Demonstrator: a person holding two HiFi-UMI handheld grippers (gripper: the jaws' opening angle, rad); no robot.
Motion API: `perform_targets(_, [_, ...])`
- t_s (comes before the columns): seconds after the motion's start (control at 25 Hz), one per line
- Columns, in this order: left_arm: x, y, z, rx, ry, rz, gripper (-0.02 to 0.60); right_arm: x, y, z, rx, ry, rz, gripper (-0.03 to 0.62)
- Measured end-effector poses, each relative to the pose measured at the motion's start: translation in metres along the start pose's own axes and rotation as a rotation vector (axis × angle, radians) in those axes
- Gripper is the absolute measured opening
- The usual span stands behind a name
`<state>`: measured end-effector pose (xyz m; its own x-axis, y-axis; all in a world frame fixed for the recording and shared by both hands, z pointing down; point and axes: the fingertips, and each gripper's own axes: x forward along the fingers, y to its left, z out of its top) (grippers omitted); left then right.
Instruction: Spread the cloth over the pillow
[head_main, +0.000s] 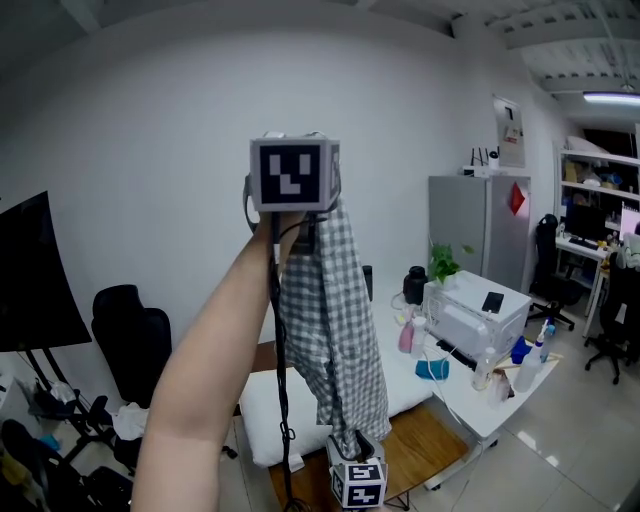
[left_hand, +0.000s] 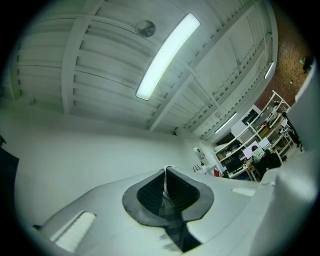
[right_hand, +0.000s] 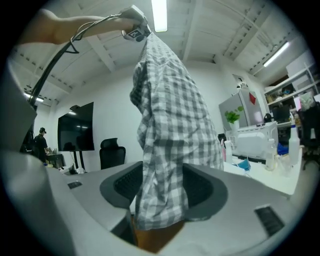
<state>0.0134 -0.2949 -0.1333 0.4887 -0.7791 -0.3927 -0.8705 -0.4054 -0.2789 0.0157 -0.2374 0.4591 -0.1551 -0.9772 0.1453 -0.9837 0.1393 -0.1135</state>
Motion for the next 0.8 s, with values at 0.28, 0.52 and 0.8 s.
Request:
perform_targets(0.28, [-0.004, 0.03, -0.025, -0.004, 0.051, 0.045, 0.013, -0.006, -0.034, -0.006, 0.006, -0.002, -0.064, 0.136])
perform_targets(0.52, [-0.004, 0.046, -0.044, -0.02, 0.073, 0.064, 0.013, -0.013, -0.051, -0.005, 0.023, -0.005, -0.074, 0.031])
perform_targets(0.8, [-0.015, 0.08, -0.079, -0.015, 0.121, 0.117, 0.012, -0.029, -0.089, 0.004, 0.055, -0.049, -0.083, 0.029])
